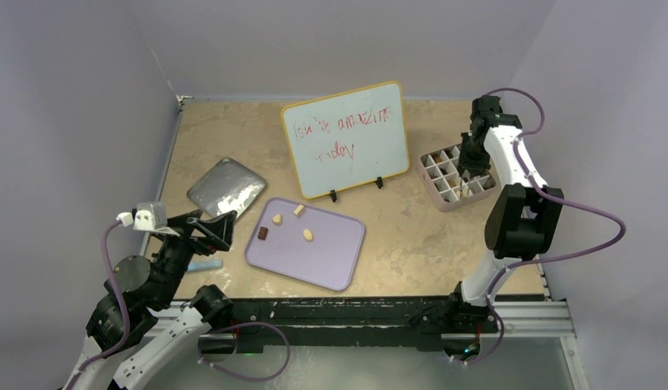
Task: Pack the chocolate
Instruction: Place the fake chocolate in the packing box.
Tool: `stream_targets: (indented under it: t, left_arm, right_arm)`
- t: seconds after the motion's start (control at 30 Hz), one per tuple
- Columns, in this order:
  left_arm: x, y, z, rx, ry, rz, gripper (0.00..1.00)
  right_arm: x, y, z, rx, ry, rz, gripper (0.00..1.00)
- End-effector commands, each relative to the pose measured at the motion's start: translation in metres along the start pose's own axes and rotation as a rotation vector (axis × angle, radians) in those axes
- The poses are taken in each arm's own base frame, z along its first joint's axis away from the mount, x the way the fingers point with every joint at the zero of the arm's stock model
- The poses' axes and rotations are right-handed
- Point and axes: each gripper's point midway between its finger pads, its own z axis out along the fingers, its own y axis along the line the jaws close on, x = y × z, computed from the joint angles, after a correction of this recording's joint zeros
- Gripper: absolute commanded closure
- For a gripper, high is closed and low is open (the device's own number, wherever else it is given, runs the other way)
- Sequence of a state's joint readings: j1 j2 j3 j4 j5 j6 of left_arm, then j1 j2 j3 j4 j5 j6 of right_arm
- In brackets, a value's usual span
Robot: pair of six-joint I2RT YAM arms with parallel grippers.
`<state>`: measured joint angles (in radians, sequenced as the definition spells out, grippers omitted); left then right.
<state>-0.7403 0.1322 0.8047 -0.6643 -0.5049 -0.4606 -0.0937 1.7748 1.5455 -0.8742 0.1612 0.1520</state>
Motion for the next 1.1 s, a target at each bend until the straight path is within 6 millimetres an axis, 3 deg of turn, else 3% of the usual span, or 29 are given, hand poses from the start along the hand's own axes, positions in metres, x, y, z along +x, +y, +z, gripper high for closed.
stream_targets:
  t: [0.0,0.3,0.63,0.87,1.07]
  left_arm:
    - [-0.001,-0.004,0.003,0.009,0.003,-0.003,0.01]
    - [0.0,-0.005,0.004,0.007,0.01,0.005,0.02]
    - [0.0,-0.005,0.004,0.008,0.007,0.004,0.01]
    - [0.0,-0.004,0.005,0.002,0.012,0.01,0.02]
    - [-0.001,-0.001,0.005,-0.01,0.0,0.012,0.01]
  right_arm:
    - [-0.027,0.007,-0.012,-0.06,-0.079,-0.016,0.8]
    - [-0.038,0.003,-0.002,-0.05,-0.07,-0.004,0.76]
    - [-0.034,-0.004,0.011,-0.007,-0.046,0.001,0.65]
    - [-0.039,-0.007,-0.002,0.004,-0.082,0.015,0.62]
    - [-0.037,-0.001,-0.027,-0.038,-0.118,0.008,0.64]
